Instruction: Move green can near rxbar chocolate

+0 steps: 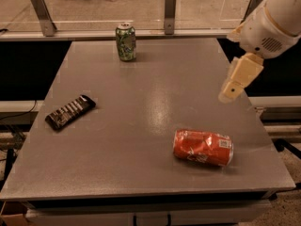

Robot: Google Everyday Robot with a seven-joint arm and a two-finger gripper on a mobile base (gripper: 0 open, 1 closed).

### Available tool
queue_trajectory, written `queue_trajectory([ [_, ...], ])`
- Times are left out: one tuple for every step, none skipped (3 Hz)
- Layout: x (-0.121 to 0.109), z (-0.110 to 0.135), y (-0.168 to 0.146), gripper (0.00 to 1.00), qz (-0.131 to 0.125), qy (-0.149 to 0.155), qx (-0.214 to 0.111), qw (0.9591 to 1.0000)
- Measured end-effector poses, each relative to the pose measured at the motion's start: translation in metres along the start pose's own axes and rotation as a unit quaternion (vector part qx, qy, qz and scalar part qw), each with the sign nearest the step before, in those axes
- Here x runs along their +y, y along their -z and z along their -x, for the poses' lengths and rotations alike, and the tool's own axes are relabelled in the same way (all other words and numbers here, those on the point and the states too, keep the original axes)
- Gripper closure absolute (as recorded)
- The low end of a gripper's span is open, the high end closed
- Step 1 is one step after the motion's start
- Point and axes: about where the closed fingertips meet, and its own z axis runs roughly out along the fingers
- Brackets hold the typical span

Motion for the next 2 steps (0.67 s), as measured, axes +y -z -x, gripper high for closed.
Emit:
queue_trajectory([
  [-0.053,0.038,-0.043,0.0,-0.012,-0.008,-0.05,0.9986],
  [-0.101,0.086,-0.081,0.0,-0.02,-0.028,-0.106,0.9938],
])
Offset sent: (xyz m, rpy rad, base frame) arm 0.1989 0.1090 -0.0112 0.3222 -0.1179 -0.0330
